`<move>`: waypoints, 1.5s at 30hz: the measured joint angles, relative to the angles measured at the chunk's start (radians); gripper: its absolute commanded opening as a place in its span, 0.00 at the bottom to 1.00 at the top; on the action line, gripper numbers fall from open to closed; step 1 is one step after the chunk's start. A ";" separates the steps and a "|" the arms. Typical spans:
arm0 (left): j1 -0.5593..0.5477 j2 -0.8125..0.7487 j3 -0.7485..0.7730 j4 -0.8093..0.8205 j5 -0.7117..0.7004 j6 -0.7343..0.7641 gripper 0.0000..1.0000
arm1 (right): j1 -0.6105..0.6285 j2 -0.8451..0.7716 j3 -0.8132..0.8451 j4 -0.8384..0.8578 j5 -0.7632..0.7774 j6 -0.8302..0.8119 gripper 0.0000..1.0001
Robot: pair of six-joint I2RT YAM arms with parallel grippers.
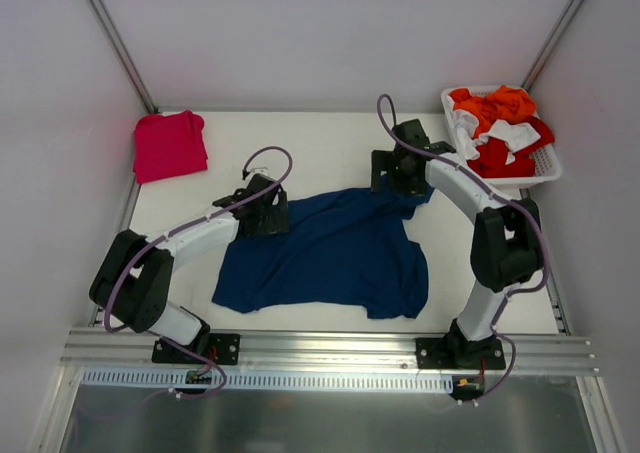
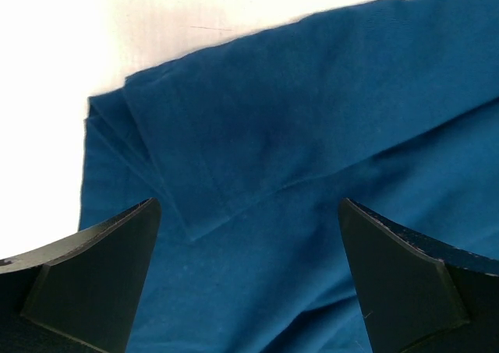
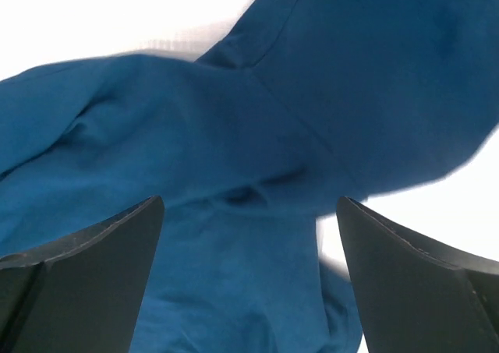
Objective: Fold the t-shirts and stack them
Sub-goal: Flatten out the tshirt
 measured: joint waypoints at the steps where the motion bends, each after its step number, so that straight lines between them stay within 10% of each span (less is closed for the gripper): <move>1: 0.003 0.015 0.005 0.001 0.002 0.000 0.99 | -0.004 0.025 0.013 0.000 -0.009 -0.004 0.97; 29: 0.091 0.295 0.189 0.035 -0.012 0.007 0.99 | -0.109 0.449 0.479 -0.157 -0.087 -0.107 0.88; 36: 0.097 0.310 0.211 0.036 -0.018 0.014 0.90 | -0.109 0.520 0.519 -0.212 -0.084 -0.134 0.42; 39: 0.098 0.313 0.217 0.035 -0.023 0.019 0.78 | -0.109 0.547 0.568 -0.235 -0.087 -0.141 0.00; 45: 0.104 0.315 0.227 0.037 -0.042 0.023 0.30 | -0.109 0.566 0.583 -0.258 -0.087 -0.134 0.00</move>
